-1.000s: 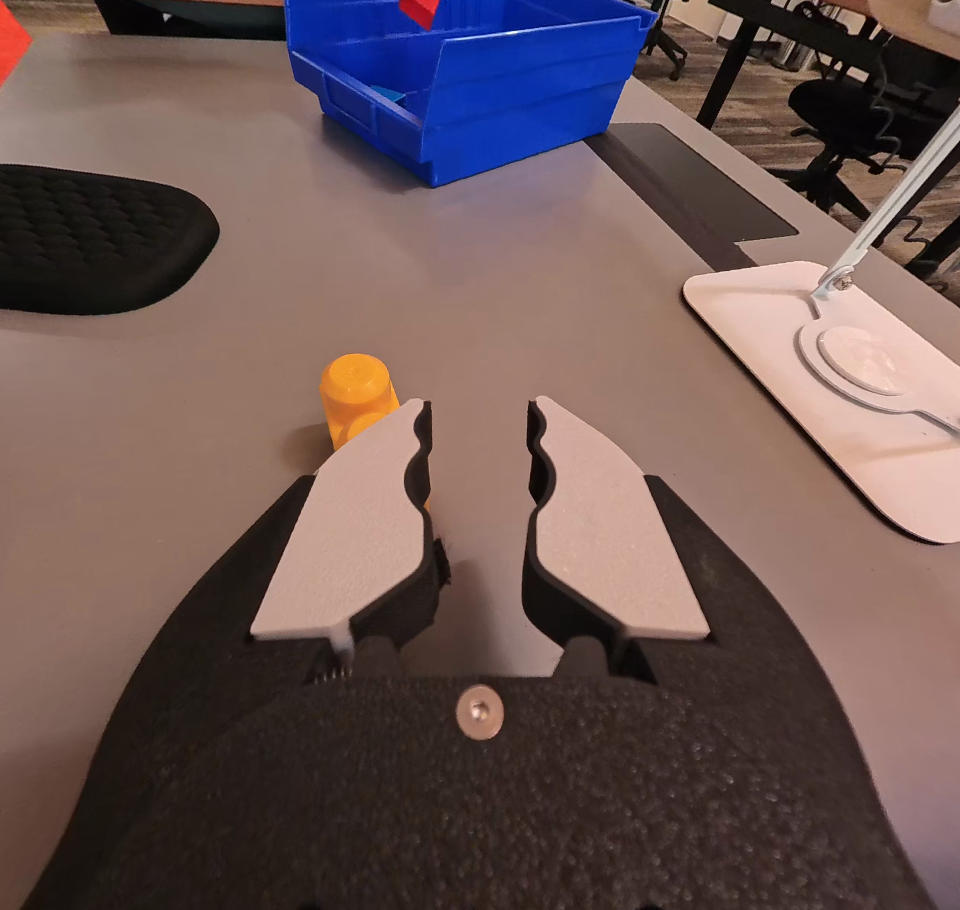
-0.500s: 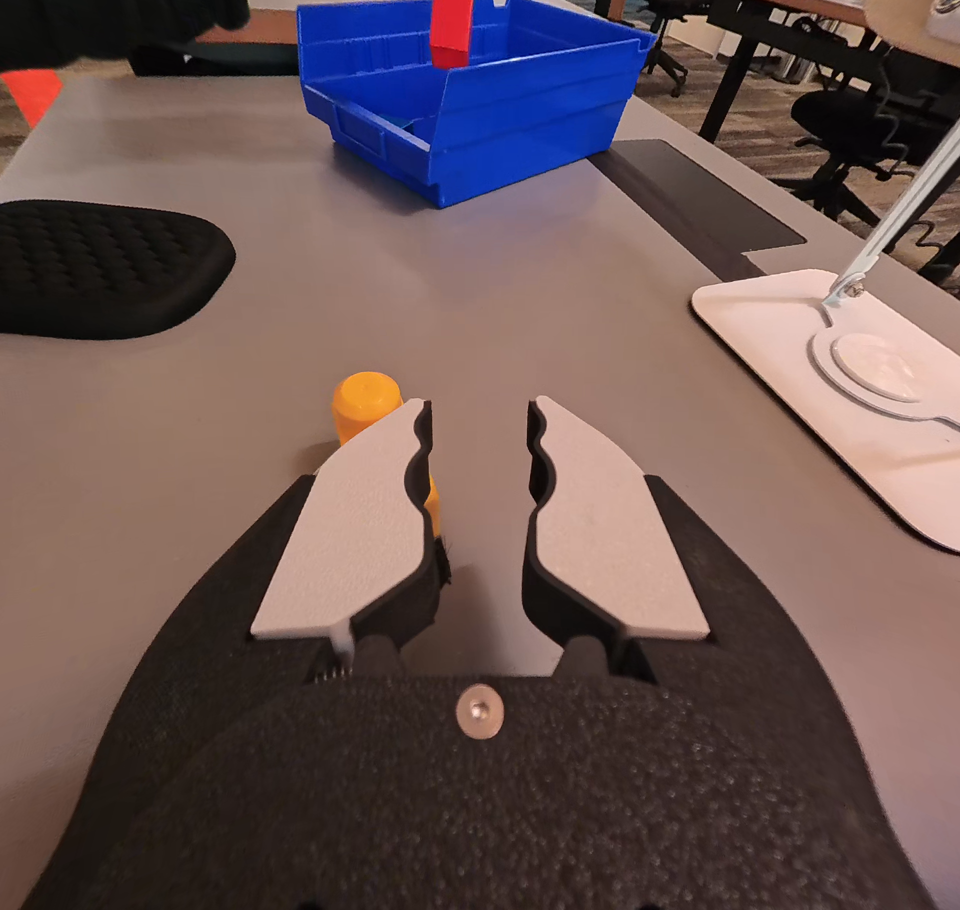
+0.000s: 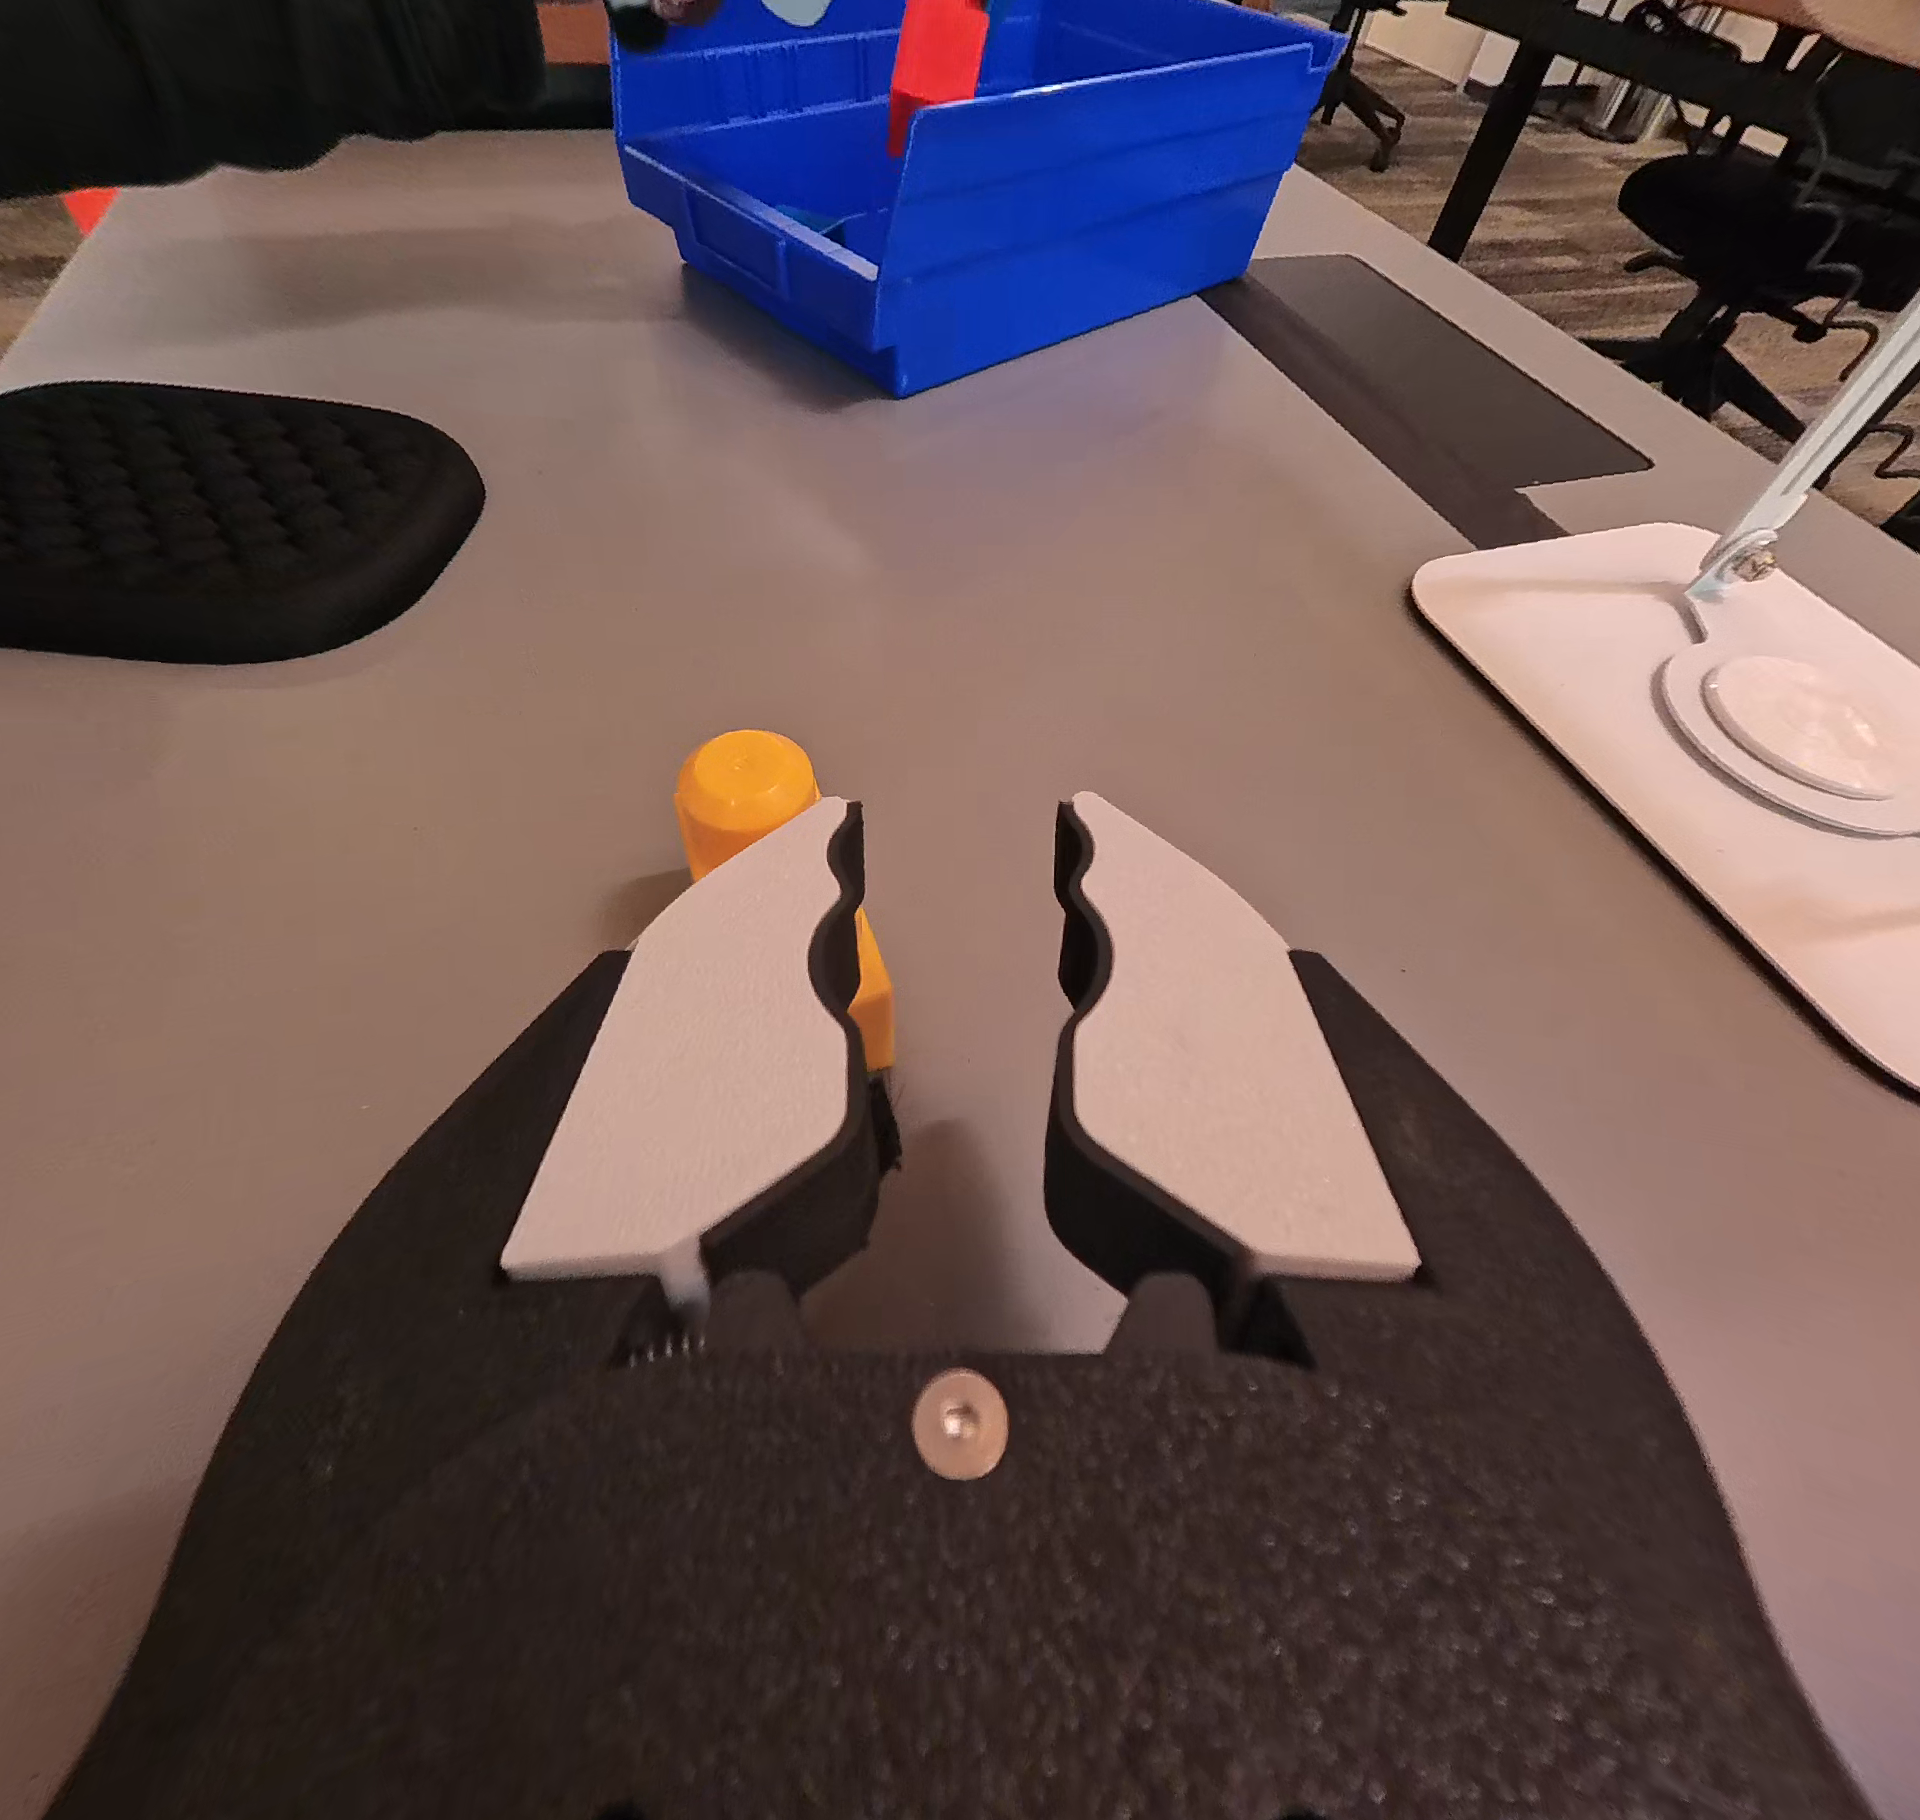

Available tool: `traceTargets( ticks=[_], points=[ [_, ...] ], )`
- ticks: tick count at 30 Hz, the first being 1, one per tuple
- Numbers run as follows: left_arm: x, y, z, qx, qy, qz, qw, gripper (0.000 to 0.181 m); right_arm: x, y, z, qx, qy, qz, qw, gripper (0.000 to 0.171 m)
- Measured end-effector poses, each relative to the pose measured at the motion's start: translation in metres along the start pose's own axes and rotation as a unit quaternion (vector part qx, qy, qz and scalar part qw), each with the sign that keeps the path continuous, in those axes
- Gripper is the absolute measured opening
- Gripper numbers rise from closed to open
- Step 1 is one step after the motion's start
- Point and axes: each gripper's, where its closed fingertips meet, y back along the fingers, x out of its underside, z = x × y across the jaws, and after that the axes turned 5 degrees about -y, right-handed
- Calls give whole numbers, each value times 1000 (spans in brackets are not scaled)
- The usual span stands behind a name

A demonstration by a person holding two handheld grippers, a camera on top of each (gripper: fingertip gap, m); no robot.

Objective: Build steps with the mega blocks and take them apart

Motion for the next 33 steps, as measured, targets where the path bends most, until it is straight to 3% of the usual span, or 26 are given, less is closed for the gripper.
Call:
traceTargets(
  ticks=[5,14,21,23,26,33],
  points=[
    [-7,-2,-10,56,116,-44,991,40,0,0,0,-1,-1,1,1000,35],
    [16,-22,-24,-19,11,30,999,40,2,-1,0,2,3,6,1000,35],
    [-11,-23,-41,15,78,-18,997,39,4,-2,0,3,5,11,1000,35],
    [-20,-19,-40,21,115,-42,992,12,4,-2,1,2,6,11,1000,35],
    [-28,-17,-33,19,146,-61,987,19,4,-3,1,2,6,12,1000,35],
    [-23,-15,-29,9,131,-48,990,14,4,-3,1,2,6,14,1000,35]
  ],
)
